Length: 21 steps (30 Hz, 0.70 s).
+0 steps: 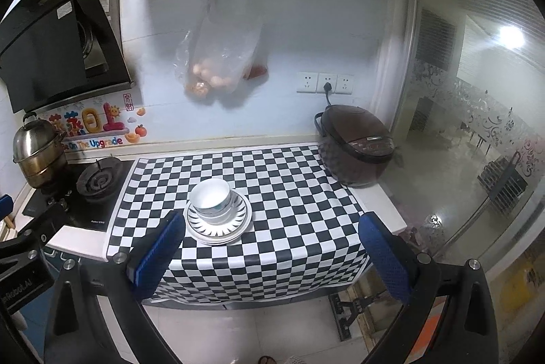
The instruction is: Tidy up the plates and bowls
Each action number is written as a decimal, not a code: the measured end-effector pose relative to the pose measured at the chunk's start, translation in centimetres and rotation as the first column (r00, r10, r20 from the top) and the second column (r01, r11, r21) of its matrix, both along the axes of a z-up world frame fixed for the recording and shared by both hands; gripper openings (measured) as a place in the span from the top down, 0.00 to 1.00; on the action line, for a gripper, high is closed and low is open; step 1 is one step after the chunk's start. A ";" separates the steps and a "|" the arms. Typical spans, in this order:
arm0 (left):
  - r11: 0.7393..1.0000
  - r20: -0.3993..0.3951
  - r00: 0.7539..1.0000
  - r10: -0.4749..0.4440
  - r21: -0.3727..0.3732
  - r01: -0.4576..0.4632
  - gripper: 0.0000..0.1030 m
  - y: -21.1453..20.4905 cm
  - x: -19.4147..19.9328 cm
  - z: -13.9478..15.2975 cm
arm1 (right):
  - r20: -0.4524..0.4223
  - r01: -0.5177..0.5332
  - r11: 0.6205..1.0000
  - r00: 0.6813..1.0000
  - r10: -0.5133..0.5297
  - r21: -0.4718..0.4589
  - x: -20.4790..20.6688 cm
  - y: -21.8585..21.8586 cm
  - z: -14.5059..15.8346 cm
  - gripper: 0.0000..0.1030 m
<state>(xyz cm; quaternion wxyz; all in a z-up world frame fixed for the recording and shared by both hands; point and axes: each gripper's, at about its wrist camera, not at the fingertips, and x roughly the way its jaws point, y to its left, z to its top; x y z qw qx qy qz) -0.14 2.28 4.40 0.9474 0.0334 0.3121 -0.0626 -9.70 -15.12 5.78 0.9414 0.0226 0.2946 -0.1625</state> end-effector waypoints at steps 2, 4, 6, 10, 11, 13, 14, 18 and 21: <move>1.000 0.007 1.000 0.003 0.003 -0.003 0.02 -0.2 0.1 0.1 | 0.009 0.004 1.000 1.000 -0.004 -0.009 0.1 -0.2 0.1 0.00; 1.000 0.006 1.000 0.005 -0.003 -0.005 0.02 -0.3 0.3 0.1 | 0.007 0.000 1.000 1.000 0.000 -0.006 0.2 -0.2 0.2 0.00; 1.000 0.007 1.000 0.006 -0.004 -0.006 0.02 -0.4 0.5 0.2 | 0.006 -0.005 1.000 1.000 0.005 -0.012 0.5 -0.3 0.2 0.00; 1.000 0.008 1.000 0.014 -0.015 -0.014 0.02 -0.5 0.8 0.3 | 0.003 -0.010 1.000 1.000 0.010 -0.016 0.8 -0.4 0.3 0.00; 1.000 0.009 1.000 0.014 -0.016 -0.014 0.02 -0.5 0.9 0.3 | 0.004 -0.010 1.000 1.000 0.010 -0.019 0.9 -0.5 0.3 0.00; 1.000 0.009 1.000 0.014 -0.017 -0.014 0.02 -0.6 1.0 0.3 | 0.006 -0.009 1.000 1.000 0.009 -0.017 0.9 -0.4 0.3 0.00; 1.000 0.009 1.000 0.013 -0.016 -0.013 0.02 -0.6 1.1 0.3 | 0.007 -0.009 1.000 1.000 0.009 -0.015 1.0 -0.5 0.3 0.00; 1.000 0.012 1.000 0.012 -0.013 -0.012 0.02 -0.9 1.3 0.4 | 0.011 -0.006 1.000 1.000 0.006 -0.012 1.2 -1.0 0.4 0.00; 1.000 0.013 1.000 0.011 -0.012 -0.011 0.02 -0.9 1.3 0.4 | 0.014 -0.006 1.000 1.000 0.006 -0.011 1.4 -1.3 0.4 0.00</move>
